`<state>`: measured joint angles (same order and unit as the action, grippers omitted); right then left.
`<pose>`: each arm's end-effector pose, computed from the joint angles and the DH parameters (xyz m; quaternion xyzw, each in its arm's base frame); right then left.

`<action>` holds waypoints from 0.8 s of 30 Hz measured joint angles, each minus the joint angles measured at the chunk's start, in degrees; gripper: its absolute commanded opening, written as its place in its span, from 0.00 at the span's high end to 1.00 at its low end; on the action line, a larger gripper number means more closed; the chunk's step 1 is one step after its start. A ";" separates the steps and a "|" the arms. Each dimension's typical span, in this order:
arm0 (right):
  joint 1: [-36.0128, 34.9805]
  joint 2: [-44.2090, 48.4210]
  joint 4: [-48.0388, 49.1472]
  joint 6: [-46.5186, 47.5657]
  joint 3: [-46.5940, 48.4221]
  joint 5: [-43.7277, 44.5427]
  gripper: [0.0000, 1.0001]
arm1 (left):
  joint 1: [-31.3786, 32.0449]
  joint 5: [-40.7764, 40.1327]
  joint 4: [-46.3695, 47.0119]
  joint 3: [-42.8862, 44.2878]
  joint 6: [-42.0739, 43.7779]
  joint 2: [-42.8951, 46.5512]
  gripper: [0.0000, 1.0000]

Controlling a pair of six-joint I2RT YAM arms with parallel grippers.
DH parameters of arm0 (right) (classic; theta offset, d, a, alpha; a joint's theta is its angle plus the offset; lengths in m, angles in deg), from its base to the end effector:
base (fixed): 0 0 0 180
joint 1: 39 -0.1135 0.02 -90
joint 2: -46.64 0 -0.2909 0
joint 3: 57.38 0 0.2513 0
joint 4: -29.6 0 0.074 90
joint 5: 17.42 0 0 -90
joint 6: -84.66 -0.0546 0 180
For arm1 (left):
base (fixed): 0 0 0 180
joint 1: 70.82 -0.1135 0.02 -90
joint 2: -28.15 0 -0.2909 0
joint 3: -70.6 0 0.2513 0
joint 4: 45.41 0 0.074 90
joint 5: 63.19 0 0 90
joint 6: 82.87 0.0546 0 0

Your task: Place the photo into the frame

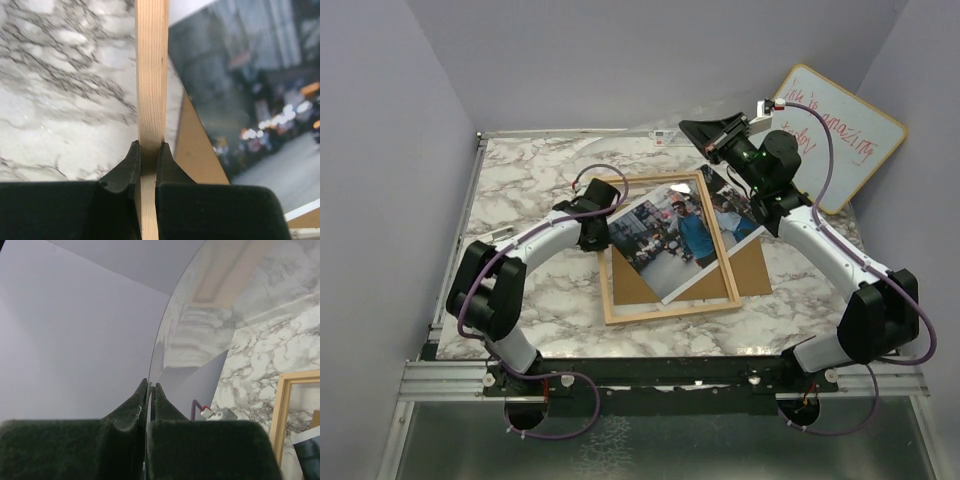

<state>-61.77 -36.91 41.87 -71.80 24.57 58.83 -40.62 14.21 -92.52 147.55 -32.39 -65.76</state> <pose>0.3300 0.1526 0.4191 0.1503 0.6225 0.5912 0.4904 0.2963 -0.1587 0.2159 -0.1032 0.9634 -0.0397 0.2441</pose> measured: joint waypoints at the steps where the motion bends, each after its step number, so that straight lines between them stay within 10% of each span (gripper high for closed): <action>1: 0.00 -0.09 0.00 0.00 0.00 -0.63 0.99 | -2.14 1.51 0.46 0.13 2.08 -0.28 1.00; 6: 0.00 -0.44 0.00 0.09 -0.07 -2.19 0.99 | -9.01 6.99 2.69 1.79 8.76 -4.52 1.00; 13: 0.02 -1.05 -0.83 2.27 -1.42 -6.05 0.99 | -13.29 12.37 5.03 3.52 13.18 -9.62 0.51; 24: 0.37 -4.90 -2.19 4.72 -2.21 -14.95 0.99 | -20.26 11.26 -1.03 3.30 12.13 -7.96 0.42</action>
<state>-61.40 -41.81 39.68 -67.07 22.36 43.87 -60.88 25.46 -93.55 150.85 -20.26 -73.72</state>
